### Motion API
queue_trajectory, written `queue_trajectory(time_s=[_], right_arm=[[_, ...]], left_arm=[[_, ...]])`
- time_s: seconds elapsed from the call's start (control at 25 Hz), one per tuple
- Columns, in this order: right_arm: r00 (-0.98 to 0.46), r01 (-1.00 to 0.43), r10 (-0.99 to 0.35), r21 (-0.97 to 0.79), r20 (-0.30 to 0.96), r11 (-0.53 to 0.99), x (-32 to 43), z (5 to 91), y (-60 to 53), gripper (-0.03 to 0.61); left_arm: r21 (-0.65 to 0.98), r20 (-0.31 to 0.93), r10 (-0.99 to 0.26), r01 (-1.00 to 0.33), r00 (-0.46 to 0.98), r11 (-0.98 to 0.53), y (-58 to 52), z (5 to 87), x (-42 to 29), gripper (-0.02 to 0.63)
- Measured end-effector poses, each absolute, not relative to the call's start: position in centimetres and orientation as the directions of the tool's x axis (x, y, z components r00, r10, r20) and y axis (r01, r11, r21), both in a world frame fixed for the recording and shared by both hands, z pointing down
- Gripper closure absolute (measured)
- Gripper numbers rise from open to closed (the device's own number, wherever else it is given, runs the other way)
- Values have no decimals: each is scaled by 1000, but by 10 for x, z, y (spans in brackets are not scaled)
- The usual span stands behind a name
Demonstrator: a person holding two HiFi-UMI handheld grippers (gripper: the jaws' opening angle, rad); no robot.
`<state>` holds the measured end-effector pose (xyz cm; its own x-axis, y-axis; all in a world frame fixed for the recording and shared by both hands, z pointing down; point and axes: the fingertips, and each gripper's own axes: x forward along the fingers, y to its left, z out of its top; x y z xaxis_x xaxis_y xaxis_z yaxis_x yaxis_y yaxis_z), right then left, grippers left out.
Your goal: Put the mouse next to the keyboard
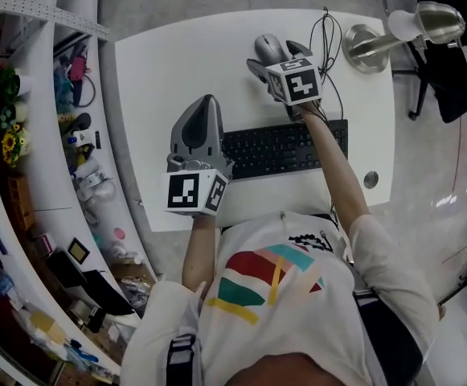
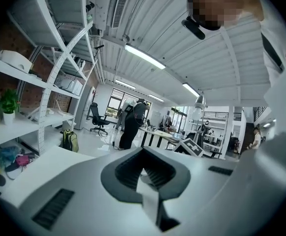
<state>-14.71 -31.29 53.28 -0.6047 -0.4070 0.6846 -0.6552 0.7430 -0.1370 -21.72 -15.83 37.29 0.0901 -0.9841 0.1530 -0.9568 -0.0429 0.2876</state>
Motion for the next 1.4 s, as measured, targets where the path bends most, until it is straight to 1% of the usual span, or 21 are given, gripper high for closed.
queue_trajectory(time_s=[0.12,0.24,0.32,0.44,0.48,0.52,0.56,0.6,0.76,0.96,1.08,1.2,1.4], right_arm=[[-567,-670,-371,-150,736,727,-151,553,-317,138],[-509,-683,-381,-93,772,724,-151,563,-321,140],[-480,-687,-399,-52,781,724,-150,566,-320,140],[-479,-689,-401,-51,781,723,-150,565,-321,143],[-480,-688,-400,-52,781,724,-149,564,-321,158],[-480,-689,-402,-52,780,723,-149,563,-322,191],[-478,-693,-403,-52,781,719,-147,562,-323,242],[-473,-698,-403,-55,783,714,-145,561,-325,268],[-469,-698,-388,-64,793,713,-136,563,-326,272],[-501,-710,-429,-74,752,700,-126,536,-318,273],[-520,-723,-493,-53,698,688,-118,502,-311,273],[-509,-746,-564,-7,650,666,-94,470,-305,273],[-483,-797,-632,-6,606,604,-39,438,-289,273]], left_arm=[[283,165,-983,-959,80,-30,-161,379,-224,569],[288,171,-983,-958,61,-10,-161,383,-231,569],[290,173,-983,-957,55,-2,-160,387,-234,569],[288,174,-983,-958,50,2,-158,388,-236,569],[286,175,-983,-958,49,3,-157,387,-236,569],[283,175,-983,-959,47,4,-157,387,-236,569],[280,175,-984,-960,46,4,-156,385,-235,569],[278,174,-984,-961,46,4,-155,384,-234,569],[272,165,-985,-962,48,-2,-152,379,-226,569],[267,148,-988,-964,50,-9,-142,367,-224,569],[269,141,-988,-963,59,-19,-139,363,-220,569],[272,124,-989,-961,86,-50,-139,356,-207,569],[267,94,-986,-957,141,-111,-137,341,-182,569]])
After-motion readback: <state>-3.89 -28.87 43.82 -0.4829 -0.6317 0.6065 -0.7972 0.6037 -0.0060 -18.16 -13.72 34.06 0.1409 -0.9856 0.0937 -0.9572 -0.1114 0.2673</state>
